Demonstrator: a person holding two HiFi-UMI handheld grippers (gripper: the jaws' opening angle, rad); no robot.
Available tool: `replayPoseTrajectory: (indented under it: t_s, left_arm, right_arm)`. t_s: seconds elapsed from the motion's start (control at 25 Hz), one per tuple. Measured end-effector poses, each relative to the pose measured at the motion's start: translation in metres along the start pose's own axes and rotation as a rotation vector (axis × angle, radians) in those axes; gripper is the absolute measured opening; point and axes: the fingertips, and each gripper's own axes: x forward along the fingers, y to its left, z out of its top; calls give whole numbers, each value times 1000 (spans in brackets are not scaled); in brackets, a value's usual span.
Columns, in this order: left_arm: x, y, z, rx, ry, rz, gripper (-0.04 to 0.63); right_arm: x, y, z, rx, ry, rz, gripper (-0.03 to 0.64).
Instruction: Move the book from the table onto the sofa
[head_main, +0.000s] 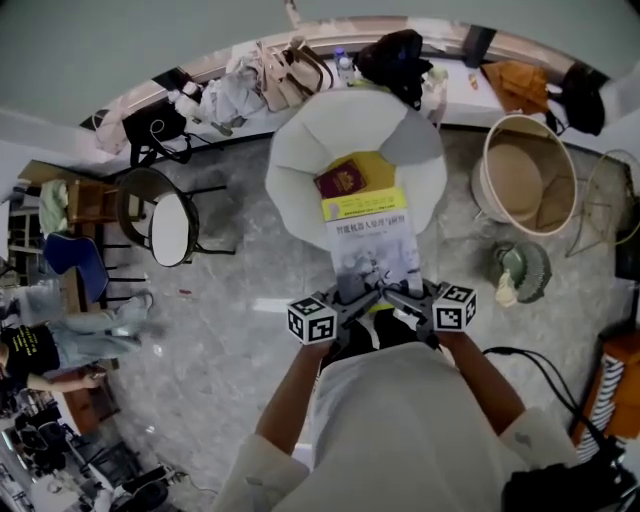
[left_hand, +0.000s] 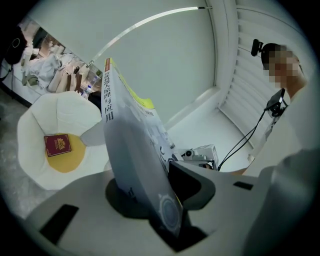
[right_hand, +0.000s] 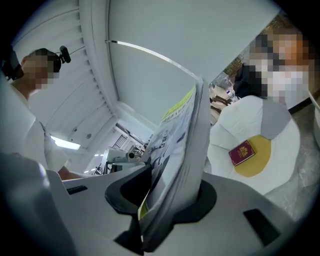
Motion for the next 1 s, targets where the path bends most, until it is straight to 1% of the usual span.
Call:
replayPoseTrajectory:
  t_s: [0.2, 0.48, 0.68, 1.0]
  left_arm:
    - [11, 27, 9, -16, 28, -9, 118]
    - [16, 83, 23, -35, 88, -38, 121]
    - [27, 139, 28, -42, 135, -60, 121]
    - [59, 238, 19, -82, 202, -85, 124]
  right_arm:
    - [13, -25, 8, 26, -1, -22, 133]
    - [49, -66, 17, 80, -39, -56, 133]
    - [81, -112, 20, 118, -62, -89, 133]
    - [124, -205, 9, 165, -70, -156, 135]
